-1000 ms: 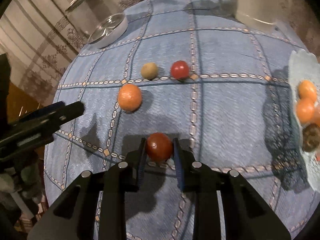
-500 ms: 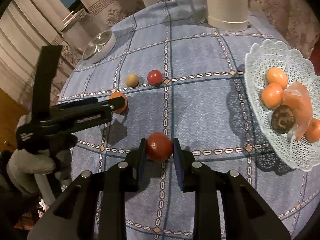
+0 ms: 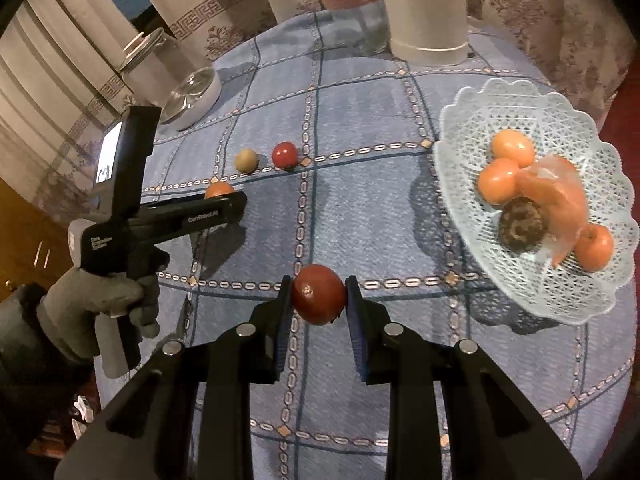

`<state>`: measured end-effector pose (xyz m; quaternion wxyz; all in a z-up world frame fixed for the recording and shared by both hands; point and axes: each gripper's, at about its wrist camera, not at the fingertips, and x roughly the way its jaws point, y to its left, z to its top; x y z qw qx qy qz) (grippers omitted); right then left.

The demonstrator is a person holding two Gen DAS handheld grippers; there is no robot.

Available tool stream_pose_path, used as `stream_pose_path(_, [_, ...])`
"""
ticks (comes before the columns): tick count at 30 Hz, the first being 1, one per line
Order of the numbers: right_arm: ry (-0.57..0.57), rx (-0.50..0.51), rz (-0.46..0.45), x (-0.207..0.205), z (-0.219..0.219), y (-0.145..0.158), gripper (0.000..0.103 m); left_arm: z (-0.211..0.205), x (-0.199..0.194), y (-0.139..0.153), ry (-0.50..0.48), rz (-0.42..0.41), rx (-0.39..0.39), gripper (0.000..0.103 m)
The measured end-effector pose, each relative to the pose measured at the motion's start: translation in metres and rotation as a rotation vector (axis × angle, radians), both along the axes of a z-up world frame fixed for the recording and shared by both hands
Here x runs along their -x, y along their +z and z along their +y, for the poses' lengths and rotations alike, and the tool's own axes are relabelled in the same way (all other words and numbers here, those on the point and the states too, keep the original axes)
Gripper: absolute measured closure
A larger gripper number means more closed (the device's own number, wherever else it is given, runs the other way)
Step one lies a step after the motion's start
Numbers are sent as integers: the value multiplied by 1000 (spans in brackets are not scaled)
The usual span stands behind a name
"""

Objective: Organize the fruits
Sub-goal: 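Grasp the loose orange with the left tool while the right tool holds the red fruit, then carry the red fruit into the basket and open the right tool while the left tool carries the orange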

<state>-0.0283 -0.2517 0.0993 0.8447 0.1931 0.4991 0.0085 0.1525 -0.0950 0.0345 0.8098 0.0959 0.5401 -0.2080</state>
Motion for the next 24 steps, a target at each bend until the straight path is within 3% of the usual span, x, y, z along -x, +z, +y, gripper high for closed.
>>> stream_pose_path(2, [-1,1,-5,3,-4,4,77,-1,1,2,0,3,6,64])
stream_pose_path(24, [-34,3,-78,53,-80,38,77,-6,62,44,118,-48,19,64])
